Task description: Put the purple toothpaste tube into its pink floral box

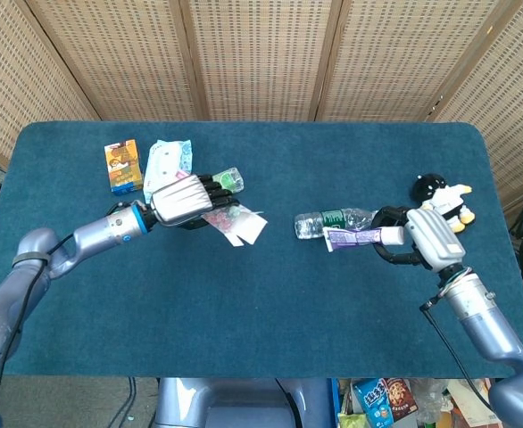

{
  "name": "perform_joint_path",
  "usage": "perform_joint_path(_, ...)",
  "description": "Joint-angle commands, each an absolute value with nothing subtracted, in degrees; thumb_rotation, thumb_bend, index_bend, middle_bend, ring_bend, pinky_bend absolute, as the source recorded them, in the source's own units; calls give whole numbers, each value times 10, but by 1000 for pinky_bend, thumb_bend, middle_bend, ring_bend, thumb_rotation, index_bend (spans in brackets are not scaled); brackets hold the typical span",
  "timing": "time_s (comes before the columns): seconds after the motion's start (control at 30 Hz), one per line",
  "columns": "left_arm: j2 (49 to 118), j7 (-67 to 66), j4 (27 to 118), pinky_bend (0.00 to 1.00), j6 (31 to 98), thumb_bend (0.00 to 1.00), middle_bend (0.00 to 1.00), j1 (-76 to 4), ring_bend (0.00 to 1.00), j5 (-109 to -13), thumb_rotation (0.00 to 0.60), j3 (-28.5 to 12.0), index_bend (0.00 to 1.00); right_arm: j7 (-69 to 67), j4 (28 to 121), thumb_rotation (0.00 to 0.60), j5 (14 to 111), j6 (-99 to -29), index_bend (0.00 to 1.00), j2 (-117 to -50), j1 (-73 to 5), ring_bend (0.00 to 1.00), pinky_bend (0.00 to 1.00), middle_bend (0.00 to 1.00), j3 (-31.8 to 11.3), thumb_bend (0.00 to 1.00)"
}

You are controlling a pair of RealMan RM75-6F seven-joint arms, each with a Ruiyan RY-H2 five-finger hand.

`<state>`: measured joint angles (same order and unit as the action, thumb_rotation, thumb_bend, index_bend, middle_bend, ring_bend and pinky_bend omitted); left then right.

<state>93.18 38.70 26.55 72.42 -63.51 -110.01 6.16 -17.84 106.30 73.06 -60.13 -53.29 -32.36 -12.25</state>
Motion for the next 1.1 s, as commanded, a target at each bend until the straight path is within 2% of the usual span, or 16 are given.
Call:
perform_joint_path(0.03,951,405,237,540,725,567,474,-659,465,-1104,600,66,510,-168,1091,600,722,-618,649,-523,-314,467,451,620,-131,701)
perform_joint_path(0.23,967,416,224,540,737,566,479,-668,472,-1089,600,60,527,-154,1151,600,689,-631,649,-514,-306,467,451,620,-142,727)
perform_joint_path(0.53,970,399,236,540,735,566,479,-685,472,-1095,600,78,527,-101,1218,600,630,-621,649,-527,-327,467,451,620,-159,743)
perform_joint_path(0.93,937,350,317,540,698,567,479,-734,472,-1089,600,77,527,-68,1255,600,514,-596,650,-530,-360,467,451,620,-181,770)
perform_joint_path(1.1,921,323,365,540,673,566,479,-754,472,-1083,600,72,527,-30,1278,600,430,-599,650,-532,-392,467,451,620,-195,792)
